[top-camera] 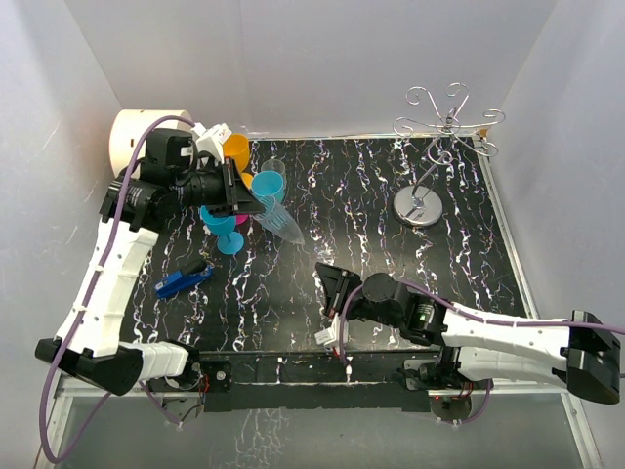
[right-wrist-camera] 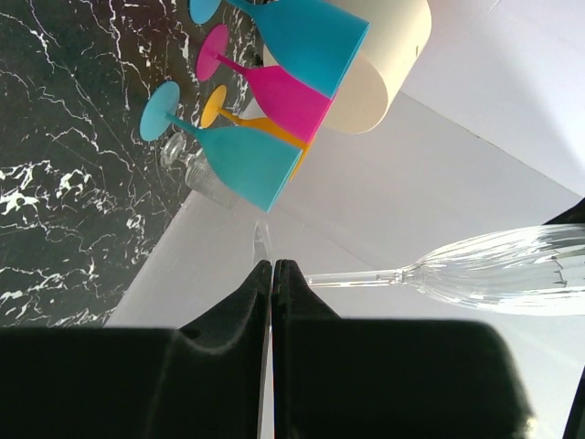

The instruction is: Take the wine glass off the wine glass rack

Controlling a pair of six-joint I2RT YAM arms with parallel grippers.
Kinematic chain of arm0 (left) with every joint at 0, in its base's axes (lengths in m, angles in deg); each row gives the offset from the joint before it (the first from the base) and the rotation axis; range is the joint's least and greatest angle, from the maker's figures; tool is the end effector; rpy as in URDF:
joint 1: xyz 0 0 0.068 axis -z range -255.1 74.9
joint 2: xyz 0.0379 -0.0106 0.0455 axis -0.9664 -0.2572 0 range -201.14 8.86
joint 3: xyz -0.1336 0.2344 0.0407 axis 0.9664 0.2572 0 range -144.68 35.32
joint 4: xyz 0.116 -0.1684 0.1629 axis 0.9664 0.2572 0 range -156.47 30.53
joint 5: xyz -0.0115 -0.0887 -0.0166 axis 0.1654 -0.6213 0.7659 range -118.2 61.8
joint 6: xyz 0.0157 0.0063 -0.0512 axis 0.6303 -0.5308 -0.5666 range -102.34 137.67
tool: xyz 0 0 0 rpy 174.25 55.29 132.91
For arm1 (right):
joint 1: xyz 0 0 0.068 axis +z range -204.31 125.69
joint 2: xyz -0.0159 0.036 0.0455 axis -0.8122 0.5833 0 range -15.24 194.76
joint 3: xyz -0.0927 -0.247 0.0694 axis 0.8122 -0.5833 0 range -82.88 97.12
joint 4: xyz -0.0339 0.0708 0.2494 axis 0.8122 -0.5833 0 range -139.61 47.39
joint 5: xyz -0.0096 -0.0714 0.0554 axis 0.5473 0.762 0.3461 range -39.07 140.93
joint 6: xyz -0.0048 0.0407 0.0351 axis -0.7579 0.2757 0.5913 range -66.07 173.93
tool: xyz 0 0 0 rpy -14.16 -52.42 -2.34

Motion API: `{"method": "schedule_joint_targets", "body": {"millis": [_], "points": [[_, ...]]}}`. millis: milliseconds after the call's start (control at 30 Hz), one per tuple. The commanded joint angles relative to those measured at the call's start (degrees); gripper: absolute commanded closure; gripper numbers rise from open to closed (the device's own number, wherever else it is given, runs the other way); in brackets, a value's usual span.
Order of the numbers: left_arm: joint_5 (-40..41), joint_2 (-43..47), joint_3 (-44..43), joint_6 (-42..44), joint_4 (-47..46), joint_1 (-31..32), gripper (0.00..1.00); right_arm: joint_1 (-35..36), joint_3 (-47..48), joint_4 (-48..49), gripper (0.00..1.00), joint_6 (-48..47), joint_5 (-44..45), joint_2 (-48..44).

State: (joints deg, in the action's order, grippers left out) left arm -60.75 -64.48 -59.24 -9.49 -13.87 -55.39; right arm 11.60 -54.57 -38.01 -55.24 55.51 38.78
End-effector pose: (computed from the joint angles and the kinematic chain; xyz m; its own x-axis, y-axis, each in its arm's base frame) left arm 0.2192 -0.0989 0.4569 -0.7632 -0.1353 -0.6318 0.4140 0.6483 -0.6390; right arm 0.0897 0.1940 0.2354 0.8791 -0.3406 0.3335 0.1500 -0.4665 -0.8717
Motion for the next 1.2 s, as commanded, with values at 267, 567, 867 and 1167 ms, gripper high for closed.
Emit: {"method": "schedule_joint_targets", "body": {"millis": [267,567,867,1167], "points": [[9.66,3.74,-1.95,2.11,6.48,-0.17,1.0,0.45,4.72,-0.25,0.57,3.61,-3.06,3.54],[21.8,4.76,0.84,4.4,4.07,-0.19,1.0,-0.33,5.8,-2.57,0.02,14.94,-4.98,4.57],[28.28,4.48,10.26,7.34,-4.08,-0.19,1.0,-4.34,8.89,21.08,0.02,65.13,8.09,3.48],[35.17,0.92,13.72,12.75,-9.62,-0.15,1.0,-18.73,32.87,-2.48,0.02,101.5,11.68,14.71]]}}
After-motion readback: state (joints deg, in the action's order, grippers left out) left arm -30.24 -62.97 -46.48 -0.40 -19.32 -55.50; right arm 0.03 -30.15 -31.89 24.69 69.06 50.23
